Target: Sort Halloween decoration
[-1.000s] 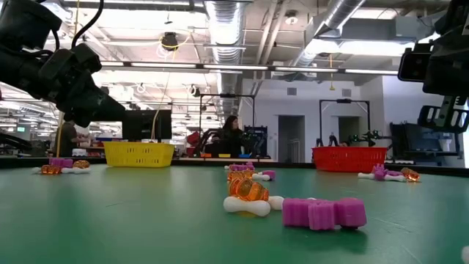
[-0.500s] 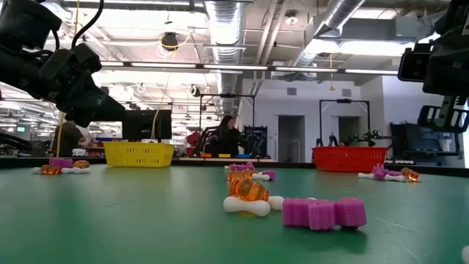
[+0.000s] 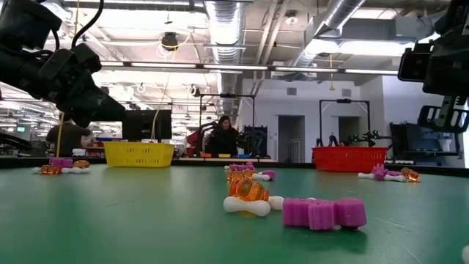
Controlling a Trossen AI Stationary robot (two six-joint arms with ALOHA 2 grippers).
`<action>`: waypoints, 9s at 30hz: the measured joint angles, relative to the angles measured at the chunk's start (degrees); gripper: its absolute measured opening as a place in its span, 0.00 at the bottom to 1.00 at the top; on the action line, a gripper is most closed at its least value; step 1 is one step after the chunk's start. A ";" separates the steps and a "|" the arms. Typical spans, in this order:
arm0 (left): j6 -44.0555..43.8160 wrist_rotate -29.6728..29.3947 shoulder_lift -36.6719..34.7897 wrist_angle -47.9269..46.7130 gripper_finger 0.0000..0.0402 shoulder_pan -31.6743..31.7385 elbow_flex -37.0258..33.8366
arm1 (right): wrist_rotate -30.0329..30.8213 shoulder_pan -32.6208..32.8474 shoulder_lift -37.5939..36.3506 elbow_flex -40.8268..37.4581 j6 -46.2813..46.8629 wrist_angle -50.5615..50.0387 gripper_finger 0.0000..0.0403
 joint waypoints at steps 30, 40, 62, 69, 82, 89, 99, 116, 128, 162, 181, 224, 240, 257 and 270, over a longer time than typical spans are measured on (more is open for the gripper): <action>2.59 2.42 4.42 18.39 0.41 -1.49 2.84 | 45.02 -0.12 4.44 0.06 -36.54 19.12 0.17; 12.87 1.22 20.23 18.44 0.41 -1.69 10.83 | 48.12 8.43 27.50 13.00 -47.15 21.69 0.17; 16.88 2.75 39.46 19.44 0.41 -1.65 17.96 | 48.04 20.97 66.31 55.54 -43.12 -45.35 0.17; 17.51 2.78 39.62 19.94 0.41 -1.65 17.99 | 49.10 18.39 60.23 51.95 -35.85 -51.75 0.25; 13.35 2.78 39.60 19.24 0.41 -1.67 17.99 | 49.50 14.66 57.54 44.32 -29.91 -53.16 0.57; 13.40 2.78 39.60 19.22 0.41 -1.69 17.99 | 47.72 12.27 60.46 42.98 -27.11 -54.92 0.57; 13.44 2.72 39.60 18.71 0.41 -1.67 17.99 | 44.37 11.92 66.81 42.25 -24.39 -55.07 0.57; 13.51 2.60 39.60 18.38 0.41 -1.67 17.99 | 43.43 12.09 73.86 42.34 -25.68 -51.91 0.57; 13.49 2.58 39.60 18.20 0.41 -1.67 17.97 | 41.60 12.09 73.49 42.31 -25.47 -52.48 0.37; 13.83 2.56 39.60 18.24 0.41 -1.65 17.97 | 50.61 -11.00 64.52 59.98 -51.30 -56.35 0.30; 13.48 2.58 39.60 18.28 0.41 -1.65 17.97 | 47.58 -31.15 75.08 59.96 -53.59 -55.12 0.51; -15.99 0.51 42.29 -42.79 0.41 -0.92 33.34 | 77.94 24.05 72.13 58.18 -50.89 -22.84 0.55; -12.91 8.00 51.40 -46.38 0.41 -3.57 33.33 | 75.24 19.17 71.95 55.15 -51.02 -22.57 0.55; -9.54 6.38 56.27 -46.68 0.30 -3.53 33.44 | 74.40 19.15 71.95 55.11 -51.01 -22.66 0.55; -7.18 6.98 53.45 -46.66 0.05 -3.53 34.59 | 74.40 19.17 71.95 55.11 -50.99 -22.68 0.55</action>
